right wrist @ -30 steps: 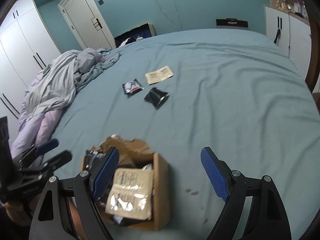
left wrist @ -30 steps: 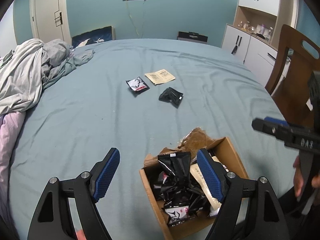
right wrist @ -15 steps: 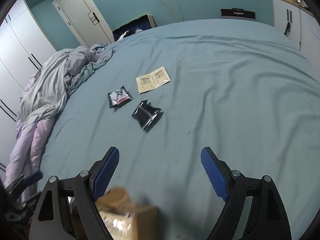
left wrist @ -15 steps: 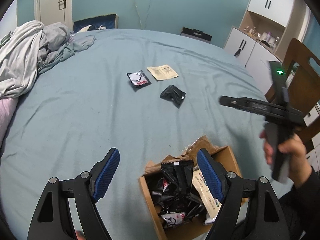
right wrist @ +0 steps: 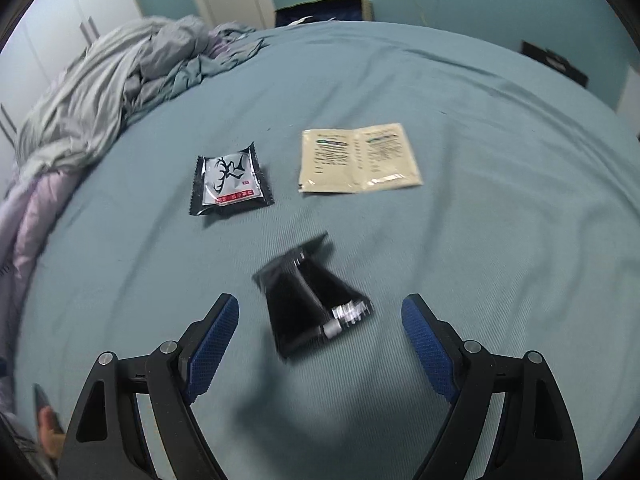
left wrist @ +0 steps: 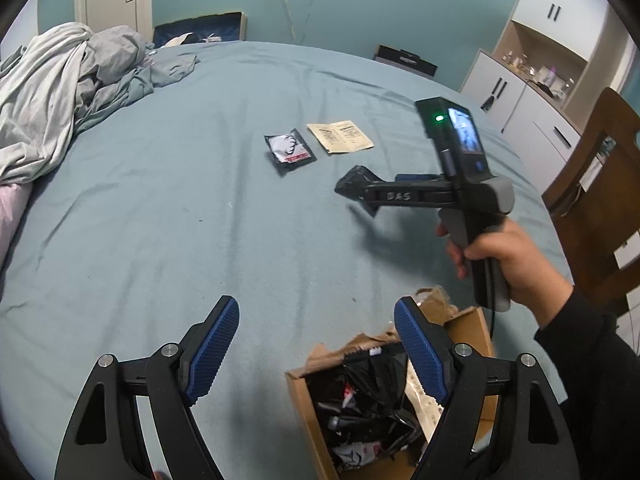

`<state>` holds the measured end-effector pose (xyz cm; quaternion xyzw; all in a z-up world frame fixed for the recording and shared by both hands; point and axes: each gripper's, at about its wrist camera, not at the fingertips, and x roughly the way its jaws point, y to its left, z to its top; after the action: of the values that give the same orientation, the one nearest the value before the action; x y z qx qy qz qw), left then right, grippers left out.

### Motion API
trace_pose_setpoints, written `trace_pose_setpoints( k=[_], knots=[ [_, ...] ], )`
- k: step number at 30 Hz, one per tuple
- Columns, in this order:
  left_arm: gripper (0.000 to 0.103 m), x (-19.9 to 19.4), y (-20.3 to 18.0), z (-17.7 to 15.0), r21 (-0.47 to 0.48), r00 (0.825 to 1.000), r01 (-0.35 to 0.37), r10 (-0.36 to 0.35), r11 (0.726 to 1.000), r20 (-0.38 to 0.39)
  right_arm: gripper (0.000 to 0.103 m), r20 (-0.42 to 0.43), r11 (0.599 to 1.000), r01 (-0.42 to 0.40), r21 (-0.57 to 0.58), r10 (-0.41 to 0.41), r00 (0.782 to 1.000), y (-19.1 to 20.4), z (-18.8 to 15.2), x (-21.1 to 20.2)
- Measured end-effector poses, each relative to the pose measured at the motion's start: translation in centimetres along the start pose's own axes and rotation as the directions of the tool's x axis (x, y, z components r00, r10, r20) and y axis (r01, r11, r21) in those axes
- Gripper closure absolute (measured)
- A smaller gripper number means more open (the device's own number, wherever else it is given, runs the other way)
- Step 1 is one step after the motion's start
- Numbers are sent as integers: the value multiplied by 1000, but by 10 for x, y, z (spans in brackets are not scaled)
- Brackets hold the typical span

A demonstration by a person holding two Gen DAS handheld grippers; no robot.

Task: Organize snacks
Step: 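Grasp a black packet with the right tool while the left tool grasps a white deer-print packet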

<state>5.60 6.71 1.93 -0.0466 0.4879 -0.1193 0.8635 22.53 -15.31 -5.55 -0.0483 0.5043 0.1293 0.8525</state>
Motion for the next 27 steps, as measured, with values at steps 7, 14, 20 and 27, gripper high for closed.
trace_pose_setpoints(
  k=[7, 14, 20, 27],
  knots=[
    [22, 0, -5, -1, 35, 999, -51, 51, 998, 16, 53, 12, 998, 11, -58, -10, 1000, 13, -9, 20],
    [11, 17, -15, 41, 170, 995, -101, 96, 980, 39, 56, 102, 997, -58, 58, 51, 993, 5, -22, -43],
    [0, 87, -9, 115, 148, 995, -102, 100, 984, 22, 56, 194, 966, -155, 208, 114, 974, -8, -61, -148],
    [0, 170, 14, 165, 8, 991, -134, 134, 991, -25, 56, 328, 921, -210, 327, 98, 940, 1, -175, -229]
  ],
)
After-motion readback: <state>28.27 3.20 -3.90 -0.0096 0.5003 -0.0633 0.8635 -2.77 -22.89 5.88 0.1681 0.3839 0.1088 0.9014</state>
